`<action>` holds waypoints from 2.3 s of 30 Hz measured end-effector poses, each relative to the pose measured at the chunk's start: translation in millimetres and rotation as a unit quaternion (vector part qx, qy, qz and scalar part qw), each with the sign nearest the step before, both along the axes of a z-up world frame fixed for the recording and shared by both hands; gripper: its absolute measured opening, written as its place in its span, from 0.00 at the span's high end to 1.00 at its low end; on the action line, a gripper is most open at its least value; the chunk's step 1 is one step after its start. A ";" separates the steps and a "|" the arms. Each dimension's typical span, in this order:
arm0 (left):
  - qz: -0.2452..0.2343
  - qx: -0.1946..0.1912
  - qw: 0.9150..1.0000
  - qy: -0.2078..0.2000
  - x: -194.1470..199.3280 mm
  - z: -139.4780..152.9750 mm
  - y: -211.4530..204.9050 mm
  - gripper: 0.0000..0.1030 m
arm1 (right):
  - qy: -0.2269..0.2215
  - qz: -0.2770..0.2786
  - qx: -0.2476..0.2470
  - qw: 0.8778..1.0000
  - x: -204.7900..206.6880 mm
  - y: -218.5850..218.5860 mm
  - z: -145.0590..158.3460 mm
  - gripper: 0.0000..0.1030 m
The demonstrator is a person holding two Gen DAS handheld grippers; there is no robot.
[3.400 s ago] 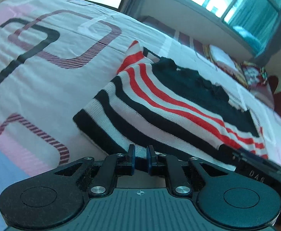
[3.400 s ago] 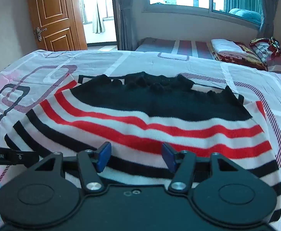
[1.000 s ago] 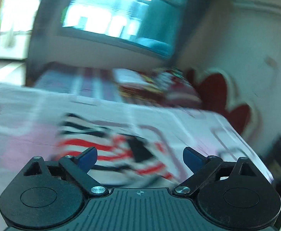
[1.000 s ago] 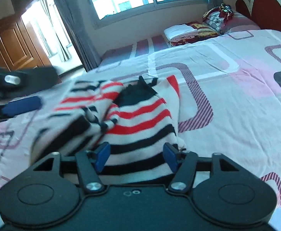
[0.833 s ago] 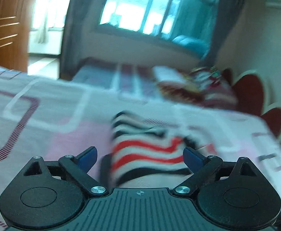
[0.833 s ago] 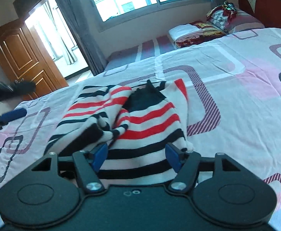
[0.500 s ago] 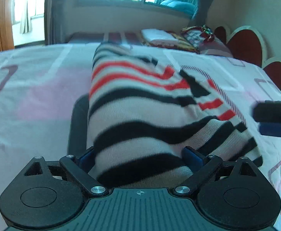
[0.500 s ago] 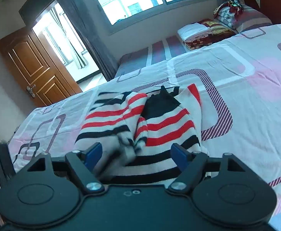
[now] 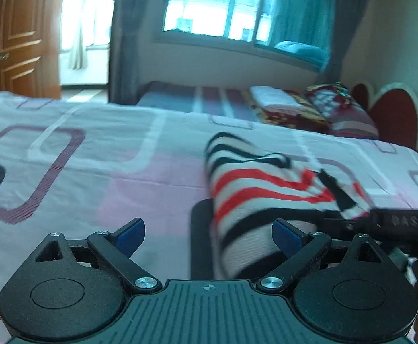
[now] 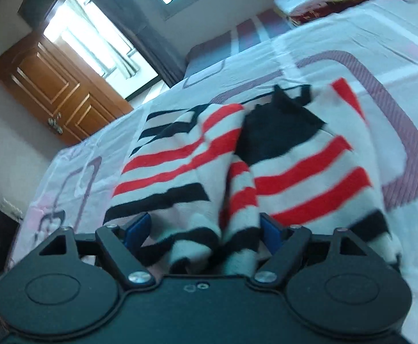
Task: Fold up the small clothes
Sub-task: 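Grasp the other striped side with the right tool and fold it inward, then open the right tool and lift it off the folded bundle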
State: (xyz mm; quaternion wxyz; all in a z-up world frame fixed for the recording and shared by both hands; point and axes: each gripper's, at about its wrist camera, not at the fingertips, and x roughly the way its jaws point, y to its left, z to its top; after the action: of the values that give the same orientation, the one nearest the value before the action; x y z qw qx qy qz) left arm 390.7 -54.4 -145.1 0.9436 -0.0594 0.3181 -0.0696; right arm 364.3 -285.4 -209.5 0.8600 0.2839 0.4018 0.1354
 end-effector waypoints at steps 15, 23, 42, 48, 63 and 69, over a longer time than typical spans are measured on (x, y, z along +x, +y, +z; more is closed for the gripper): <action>0.027 -0.002 1.000 0.008 16.0 -12.8 -4.4 0.08 | -0.033 -0.001 -0.102 0.994 -27.4 4.0 23.4 0.72; 0.033 -0.012 0.999 0.017 16.9 -17.1 1.9 0.08 | -0.005 0.010 -0.006 1.000 3.6 -4.6 7.1 0.52; -0.075 -0.020 0.997 -0.006 11.2 -12.4 -69.0 0.08 | -0.090 -0.073 -0.112 0.987 -38.1 -62.9 23.2 0.83; -0.086 0.004 0.996 0.022 10.7 -25.3 -83.8 0.00 | -0.036 -0.092 -0.106 0.989 -38.3 -73.8 -19.0 0.77; -0.095 0.003 0.993 0.064 -5.5 -41.9 -75.1 0.00 | -0.033 -0.070 -0.174 0.982 -85.7 -50.6 -16.8 0.75; -0.094 -0.012 0.995 0.042 -9.6 -11.0 -68.6 0.00 | -0.033 -0.066 -0.173 0.982 -84.8 -48.9 -2.8 0.72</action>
State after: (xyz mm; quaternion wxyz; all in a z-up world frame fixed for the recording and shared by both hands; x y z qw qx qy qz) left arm 381.1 -122.9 -156.1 0.9179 -0.0430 0.3609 -0.1590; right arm 279.5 -334.3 -212.3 0.9161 0.1519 0.3708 0.0158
